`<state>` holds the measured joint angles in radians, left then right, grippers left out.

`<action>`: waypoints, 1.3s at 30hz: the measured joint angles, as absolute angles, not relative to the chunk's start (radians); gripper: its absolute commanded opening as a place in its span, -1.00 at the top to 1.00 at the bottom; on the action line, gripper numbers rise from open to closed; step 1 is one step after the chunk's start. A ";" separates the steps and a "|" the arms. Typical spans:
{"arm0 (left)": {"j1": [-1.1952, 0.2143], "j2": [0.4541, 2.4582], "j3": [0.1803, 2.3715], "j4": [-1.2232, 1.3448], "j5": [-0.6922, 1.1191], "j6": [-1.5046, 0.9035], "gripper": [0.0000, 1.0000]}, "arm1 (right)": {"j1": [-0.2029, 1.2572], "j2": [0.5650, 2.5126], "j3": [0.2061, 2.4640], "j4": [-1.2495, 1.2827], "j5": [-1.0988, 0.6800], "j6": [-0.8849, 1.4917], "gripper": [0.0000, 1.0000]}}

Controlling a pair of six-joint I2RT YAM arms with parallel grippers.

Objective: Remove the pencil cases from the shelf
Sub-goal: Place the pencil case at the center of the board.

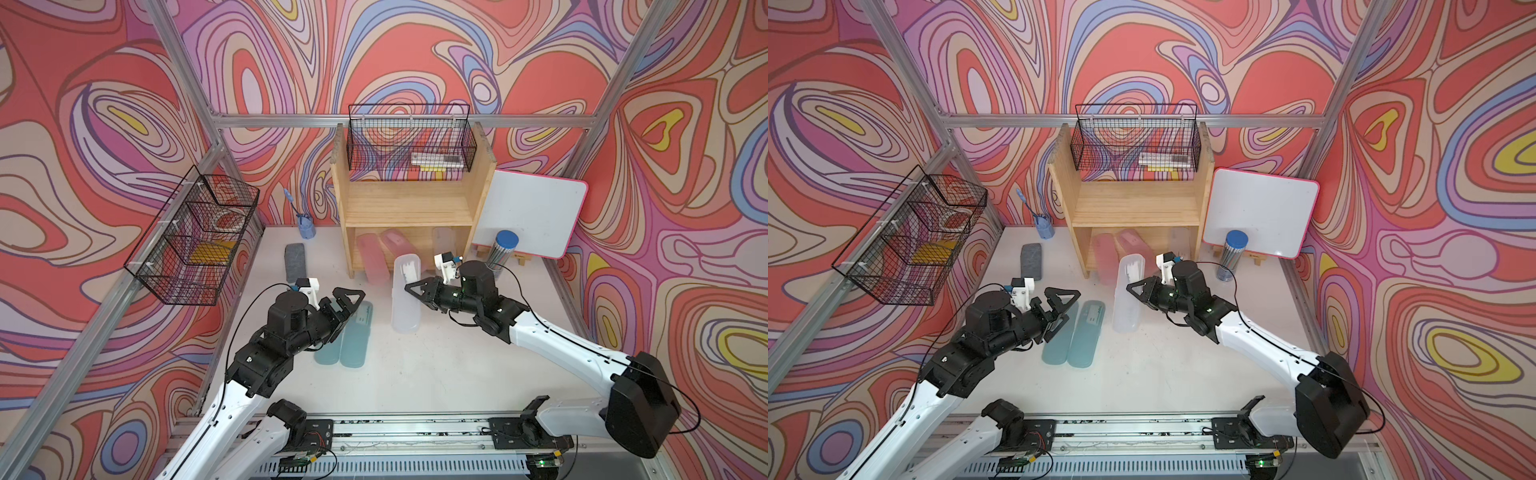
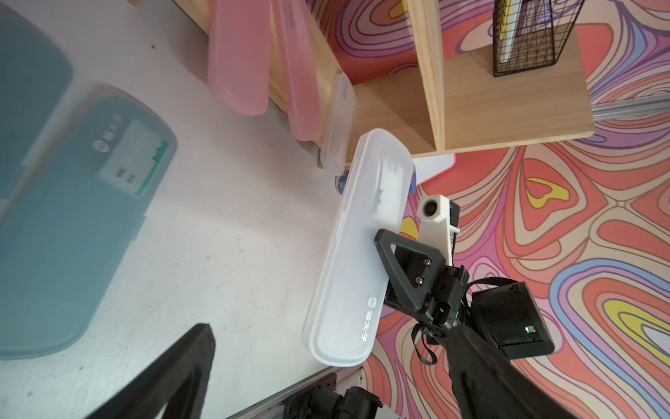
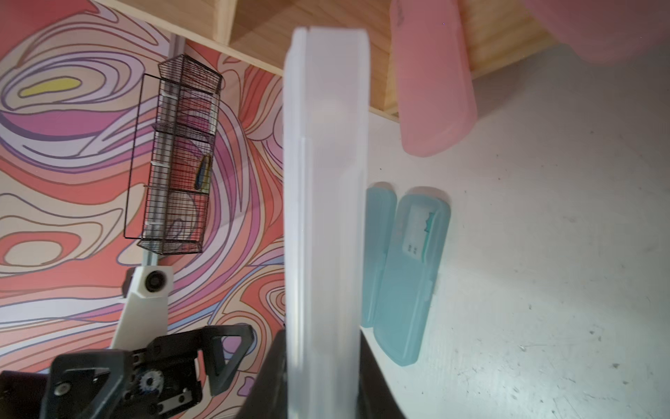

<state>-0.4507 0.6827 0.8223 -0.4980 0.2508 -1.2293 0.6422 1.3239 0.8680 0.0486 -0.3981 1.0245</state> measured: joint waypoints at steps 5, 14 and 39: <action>-0.451 0.645 0.823 -0.608 0.169 -1.213 -0.97 | 0.720 1.378 0.796 0.110 -0.337 1.024 0.57; -0.451 0.628 0.823 -0.698 0.126 -1.196 -0.98 | 0.801 1.553 0.741 0.257 -0.223 1.081 0.58; -0.451 0.579 0.823 -0.784 0.104 -1.196 -0.98 | 0.822 1.836 0.802 0.443 -0.208 1.161 0.59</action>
